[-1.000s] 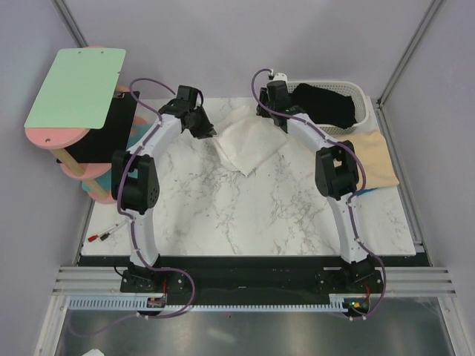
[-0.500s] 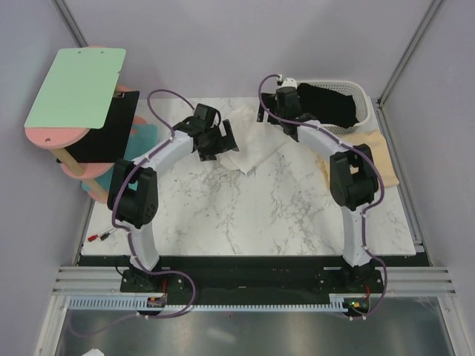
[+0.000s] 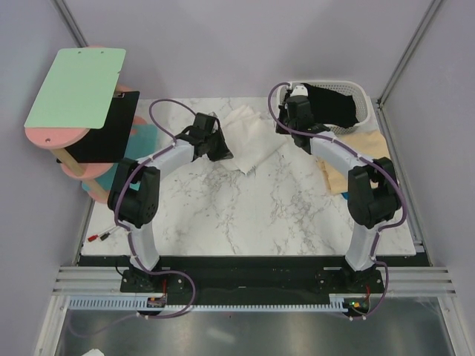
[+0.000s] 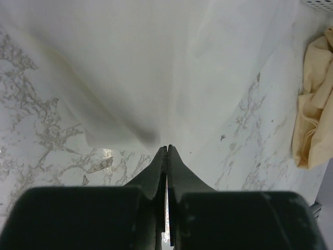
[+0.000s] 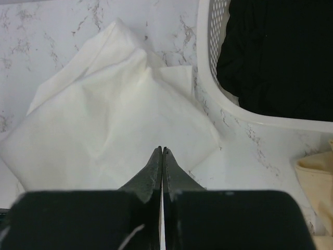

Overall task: Fold and stack the t-shirts
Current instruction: Smooth out wrinkles on the folded tshirt

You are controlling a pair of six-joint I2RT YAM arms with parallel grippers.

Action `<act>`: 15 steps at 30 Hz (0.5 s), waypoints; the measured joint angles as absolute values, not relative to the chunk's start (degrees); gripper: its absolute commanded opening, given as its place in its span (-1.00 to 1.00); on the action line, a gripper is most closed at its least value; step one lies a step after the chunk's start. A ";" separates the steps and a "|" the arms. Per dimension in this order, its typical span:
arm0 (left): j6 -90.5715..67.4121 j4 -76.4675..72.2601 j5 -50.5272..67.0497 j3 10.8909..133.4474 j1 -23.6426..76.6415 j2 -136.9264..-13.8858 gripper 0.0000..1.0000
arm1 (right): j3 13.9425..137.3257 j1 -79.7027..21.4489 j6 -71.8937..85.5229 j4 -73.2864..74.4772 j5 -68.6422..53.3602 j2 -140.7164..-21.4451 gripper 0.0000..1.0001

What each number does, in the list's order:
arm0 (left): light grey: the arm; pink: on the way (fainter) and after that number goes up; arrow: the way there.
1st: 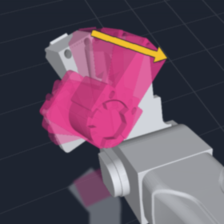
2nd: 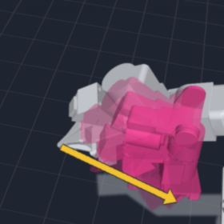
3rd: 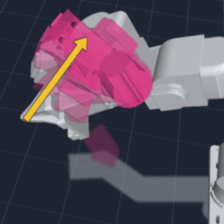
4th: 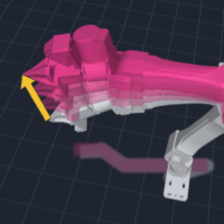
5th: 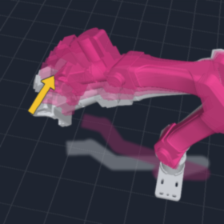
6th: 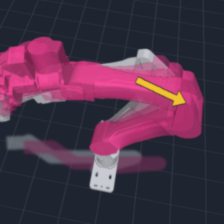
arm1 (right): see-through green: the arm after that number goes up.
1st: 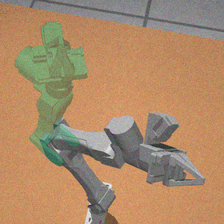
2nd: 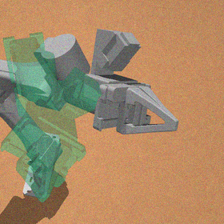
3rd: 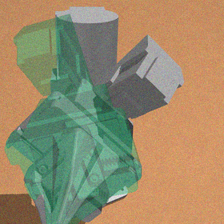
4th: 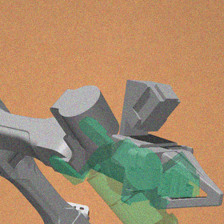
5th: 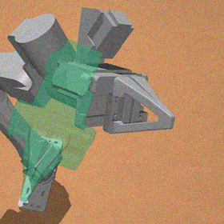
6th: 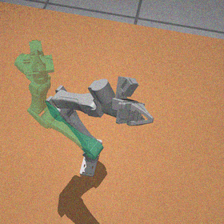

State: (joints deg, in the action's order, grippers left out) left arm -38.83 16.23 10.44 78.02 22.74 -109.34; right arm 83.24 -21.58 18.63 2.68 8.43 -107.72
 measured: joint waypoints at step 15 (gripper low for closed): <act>-46.50 -6.37 28.01 80.09 18.55 -120.49 -0.96 | 84.27 -21.58 20.88 2.61 0.95 -117.08 -1.00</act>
State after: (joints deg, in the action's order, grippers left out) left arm -46.50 -6.37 28.01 80.09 18.55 -120.49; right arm 84.27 -21.58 20.88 2.61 0.95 -117.08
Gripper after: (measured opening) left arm 0.026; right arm 0.007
